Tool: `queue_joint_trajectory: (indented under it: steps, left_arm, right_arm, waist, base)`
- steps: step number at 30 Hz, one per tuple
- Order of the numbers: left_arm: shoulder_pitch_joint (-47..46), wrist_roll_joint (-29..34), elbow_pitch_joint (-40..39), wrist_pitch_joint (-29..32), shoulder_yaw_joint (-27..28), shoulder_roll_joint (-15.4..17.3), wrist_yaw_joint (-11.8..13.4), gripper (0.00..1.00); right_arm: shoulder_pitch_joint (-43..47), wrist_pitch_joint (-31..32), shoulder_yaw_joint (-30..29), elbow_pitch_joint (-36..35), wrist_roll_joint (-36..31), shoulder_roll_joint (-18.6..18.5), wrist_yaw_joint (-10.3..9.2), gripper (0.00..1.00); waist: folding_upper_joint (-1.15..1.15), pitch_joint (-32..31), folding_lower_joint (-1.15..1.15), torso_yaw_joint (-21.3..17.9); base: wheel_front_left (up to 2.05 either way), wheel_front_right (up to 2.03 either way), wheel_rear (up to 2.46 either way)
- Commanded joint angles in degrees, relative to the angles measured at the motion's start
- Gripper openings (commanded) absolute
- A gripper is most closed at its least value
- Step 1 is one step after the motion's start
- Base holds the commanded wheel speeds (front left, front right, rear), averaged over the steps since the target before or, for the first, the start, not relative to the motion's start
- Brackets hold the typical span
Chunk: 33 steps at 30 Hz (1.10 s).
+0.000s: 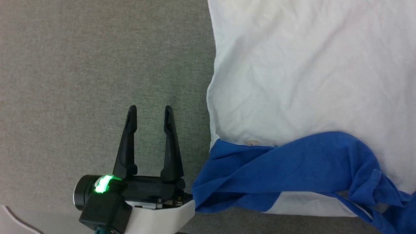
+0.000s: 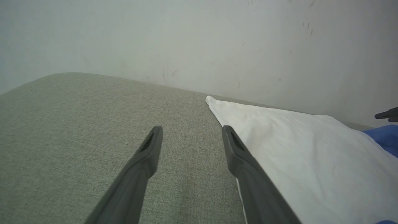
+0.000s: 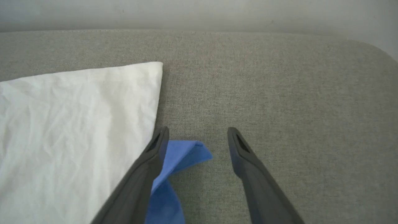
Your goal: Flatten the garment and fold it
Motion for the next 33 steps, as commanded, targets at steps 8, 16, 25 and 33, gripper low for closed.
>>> queue_joint_trajectory:
  steps: [8,16,25,33]
  left_arm:
    - [-1.8,0.6,0.0,-0.3,-0.6,-0.4,0.7,1.00]
    - [-2.6,0.8,0.3,-0.3,-0.8,-0.4,0.8,1.00]
    - [-2.2,1.1,1.6,-0.3,0.8,-0.3,0.0,1.00]
    - [1.5,-0.6,1.9,-0.3,4.1,1.4,-0.7,1.00]
  right_arm:
    - [4.2,5.3,-1.1,-1.0,0.2,-1.4,-0.05,1.00]
    - [5.7,1.8,-3.6,-2.5,-0.9,-0.7,-0.05,0.00]
    - [4.3,-8.2,-3.8,-4.1,1.7,0.6,-0.05,0.00]
    - [9.2,-15.4,-10.5,-8.9,7.7,-1.4,-0.05,0.00]
  waist:
    - [0.00,2.7,-0.01,2.0]
    - [0.00,3.5,-0.01,1.8]
    - [0.00,-2.0,-0.01,-1.0]
    - [0.00,-11.3,-0.01,-3.3]
  base:
    - [0.00,0.00,0.00]
    - [0.00,0.00,0.00]
    - [0.00,0.00,0.00]
    - [0.00,0.00,0.00]
